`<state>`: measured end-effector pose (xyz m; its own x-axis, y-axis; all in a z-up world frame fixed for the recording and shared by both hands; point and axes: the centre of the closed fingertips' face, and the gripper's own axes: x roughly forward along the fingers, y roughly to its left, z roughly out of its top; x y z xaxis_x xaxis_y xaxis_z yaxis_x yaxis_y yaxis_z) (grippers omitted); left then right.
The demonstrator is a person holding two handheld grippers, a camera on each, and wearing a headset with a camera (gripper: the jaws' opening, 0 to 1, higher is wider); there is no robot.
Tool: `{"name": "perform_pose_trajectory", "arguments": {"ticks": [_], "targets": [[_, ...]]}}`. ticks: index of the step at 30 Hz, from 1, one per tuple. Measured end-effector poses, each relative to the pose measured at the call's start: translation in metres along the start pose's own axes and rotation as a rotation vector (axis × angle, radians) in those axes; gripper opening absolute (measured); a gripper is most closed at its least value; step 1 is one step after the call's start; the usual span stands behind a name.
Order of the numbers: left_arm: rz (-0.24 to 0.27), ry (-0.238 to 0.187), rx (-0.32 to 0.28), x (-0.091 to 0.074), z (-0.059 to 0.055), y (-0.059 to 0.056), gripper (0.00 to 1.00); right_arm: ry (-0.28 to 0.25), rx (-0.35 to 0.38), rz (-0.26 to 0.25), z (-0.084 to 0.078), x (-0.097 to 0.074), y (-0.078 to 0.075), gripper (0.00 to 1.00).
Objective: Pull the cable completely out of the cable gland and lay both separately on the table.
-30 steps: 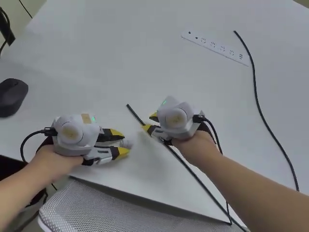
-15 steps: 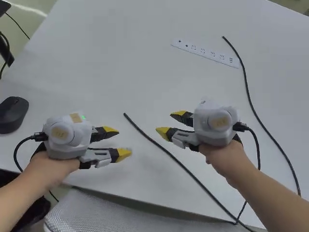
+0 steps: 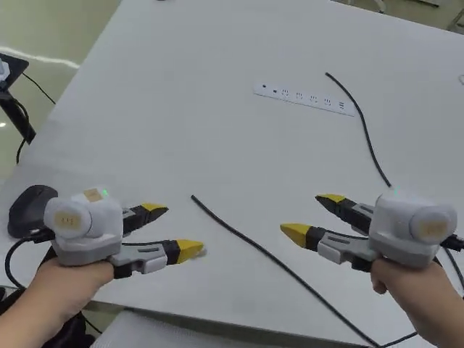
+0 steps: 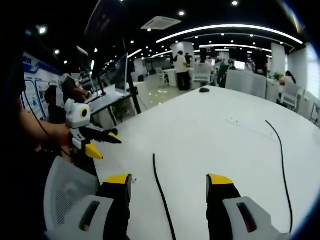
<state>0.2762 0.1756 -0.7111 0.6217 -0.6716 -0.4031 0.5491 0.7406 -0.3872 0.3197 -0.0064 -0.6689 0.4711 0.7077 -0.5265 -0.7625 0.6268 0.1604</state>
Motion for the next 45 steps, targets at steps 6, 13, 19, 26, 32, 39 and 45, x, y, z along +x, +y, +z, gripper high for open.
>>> {"name": "perform_pose_trajectory", "arguments": {"ticks": [6, 13, 19, 26, 32, 39, 45], "targets": [[0.02, -0.017, -0.032, -0.015, 0.002, -0.004, 0.67, -0.079, 0.104, -0.037, -0.004, -0.04, -0.006, 0.68], [0.046, 0.014, -0.005, -0.027, -0.008, -0.008, 0.73, -0.143, 0.2, -0.07, -0.024, -0.07, -0.016, 0.77], [0.07, 0.026, -0.012, -0.034, -0.012, -0.011, 0.78, -0.034, 0.134, -0.061, -0.065, -0.083, -0.01, 0.83], [0.088, 0.075, 0.056, -0.036, -0.019, -0.017, 0.88, 0.084, 0.117, 0.07, -0.098, -0.085, 0.017, 0.99], [0.112, 0.065, 0.024, -0.039, -0.021, -0.012, 0.94, 0.099, 0.139, 0.113, -0.103, -0.078, 0.022, 0.99], [0.14, 0.063, 0.006, -0.044, -0.024, -0.004, 0.99, 0.157, 0.119, 0.159, -0.109, -0.072, 0.02, 0.99], [0.171, 0.064, 0.003, -0.049, -0.027, 0.006, 0.99, 0.185, 0.119, 0.174, -0.107, -0.066, 0.011, 0.99]]}}
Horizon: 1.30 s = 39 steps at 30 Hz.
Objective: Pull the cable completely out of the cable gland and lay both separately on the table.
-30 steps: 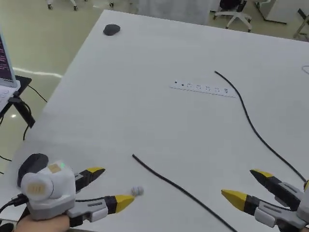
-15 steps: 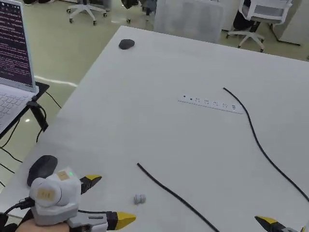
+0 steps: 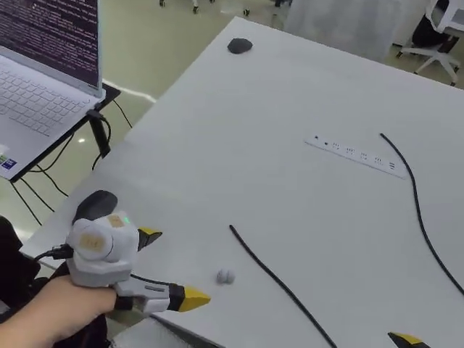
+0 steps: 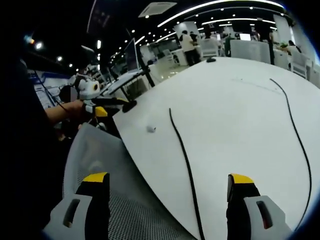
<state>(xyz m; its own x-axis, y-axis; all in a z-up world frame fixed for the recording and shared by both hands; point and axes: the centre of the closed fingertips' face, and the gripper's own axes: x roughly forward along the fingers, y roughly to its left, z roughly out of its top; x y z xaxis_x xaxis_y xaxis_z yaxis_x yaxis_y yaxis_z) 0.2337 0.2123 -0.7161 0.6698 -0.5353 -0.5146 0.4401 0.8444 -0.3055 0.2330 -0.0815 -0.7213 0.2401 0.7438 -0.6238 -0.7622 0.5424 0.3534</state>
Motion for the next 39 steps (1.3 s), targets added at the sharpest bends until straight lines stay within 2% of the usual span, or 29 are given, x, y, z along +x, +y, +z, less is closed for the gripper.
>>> {"name": "perform_pose_trajectory", "arguments": {"ticks": [3, 7, 10, 13, 16, 21, 27, 32, 37, 39], "targets": [[0.008, -0.013, -0.019, -0.001, 0.001, 0.004, 0.98, -0.013, 0.016, 0.001, 0.008, 0.002, -0.004, 0.99], [0.007, -0.015, -0.015, 0.0, 0.003, 0.004, 0.98, -0.022, 0.012, 0.004, 0.012, 0.005, -0.001, 0.99], [0.002, -0.016, -0.01, 0.002, 0.006, 0.003, 0.98, -0.015, 0.005, 0.003, 0.01, 0.006, 0.0, 0.99], [-0.013, -0.005, 0.01, 0.004, 0.007, 0.0, 0.98, -0.042, 0.037, -0.01, 0.009, 0.005, -0.002, 0.99], [-0.019, 0.005, 0.025, 0.006, 0.008, 0.0, 0.98, -0.042, 0.03, -0.021, 0.006, 0.003, -0.002, 0.99], [-0.028, 0.002, 0.031, 0.007, 0.01, 0.0, 0.98, -0.059, 0.056, -0.038, 0.005, -0.001, -0.002, 0.99], [-0.041, 0.008, 0.03, 0.008, 0.009, -0.003, 0.98, -0.05, 0.065, -0.047, 0.003, -0.004, -0.002, 0.99], [-0.041, 0.008, 0.031, 0.007, 0.009, -0.004, 0.99, -0.062, 0.075, -0.066, 0.004, -0.007, -0.008, 0.99], [-0.04, 0.003, 0.034, 0.005, 0.01, -0.002, 0.99, -0.063, 0.053, -0.071, 0.004, -0.006, -0.007, 0.99], [-0.04, 0.006, 0.037, 0.005, 0.01, -0.002, 0.98, -0.083, 0.059, -0.079, 0.008, -0.007, -0.009, 0.99]]}}
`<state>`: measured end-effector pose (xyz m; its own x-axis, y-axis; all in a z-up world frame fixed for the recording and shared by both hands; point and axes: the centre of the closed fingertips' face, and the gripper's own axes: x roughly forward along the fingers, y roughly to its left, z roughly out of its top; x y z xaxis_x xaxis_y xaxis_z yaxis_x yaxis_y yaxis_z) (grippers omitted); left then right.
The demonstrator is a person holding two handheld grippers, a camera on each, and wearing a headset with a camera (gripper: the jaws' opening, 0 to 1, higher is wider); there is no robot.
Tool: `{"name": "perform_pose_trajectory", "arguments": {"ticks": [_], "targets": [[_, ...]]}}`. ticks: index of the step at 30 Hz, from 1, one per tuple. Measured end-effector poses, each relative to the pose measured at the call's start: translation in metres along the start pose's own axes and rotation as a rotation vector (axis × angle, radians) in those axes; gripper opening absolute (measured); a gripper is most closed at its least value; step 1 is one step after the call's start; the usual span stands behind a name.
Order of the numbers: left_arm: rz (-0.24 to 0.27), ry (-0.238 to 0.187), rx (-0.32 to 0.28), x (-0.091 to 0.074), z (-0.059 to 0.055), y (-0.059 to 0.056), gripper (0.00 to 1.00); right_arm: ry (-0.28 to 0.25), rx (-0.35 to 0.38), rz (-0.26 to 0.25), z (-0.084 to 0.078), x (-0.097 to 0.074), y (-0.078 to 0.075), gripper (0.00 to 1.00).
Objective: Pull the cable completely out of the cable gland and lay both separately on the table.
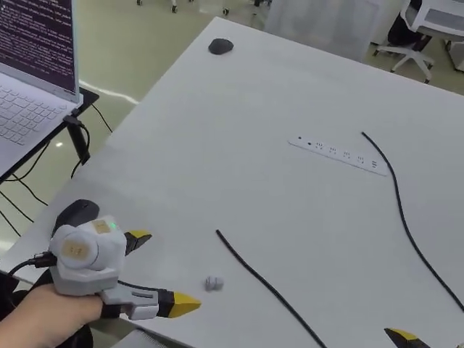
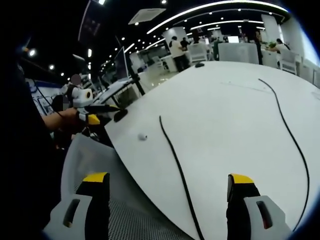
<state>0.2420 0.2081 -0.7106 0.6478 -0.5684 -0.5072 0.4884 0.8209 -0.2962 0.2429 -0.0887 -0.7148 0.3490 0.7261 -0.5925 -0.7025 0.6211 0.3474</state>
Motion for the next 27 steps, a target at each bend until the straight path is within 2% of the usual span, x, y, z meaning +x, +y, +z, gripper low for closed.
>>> {"name": "perform_pose_trajectory", "arguments": {"ticks": [5, 7, 12, 18, 27], "targets": [[-0.012, 0.01, 0.023, 0.001, 0.003, -0.004, 0.98, -0.006, -0.028, -0.019, 0.001, 0.001, -0.006, 0.99], [-0.018, 0.023, 0.029, 0.003, 0.003, -0.005, 0.98, -0.025, -0.021, -0.022, 0.004, 0.0, -0.006, 0.99], [-0.03, 0.022, 0.037, 0.006, 0.009, -0.008, 0.98, -0.056, -0.008, -0.029, 0.006, -0.003, -0.004, 0.99], [-0.041, 0.022, 0.045, 0.011, 0.011, -0.01, 0.98, -0.048, 0.0, -0.044, 0.002, -0.007, -0.006, 0.99], [-0.05, 0.014, 0.036, 0.011, 0.013, -0.01, 0.98, -0.054, -0.003, -0.046, 0.008, -0.008, -0.003, 0.99]]}}
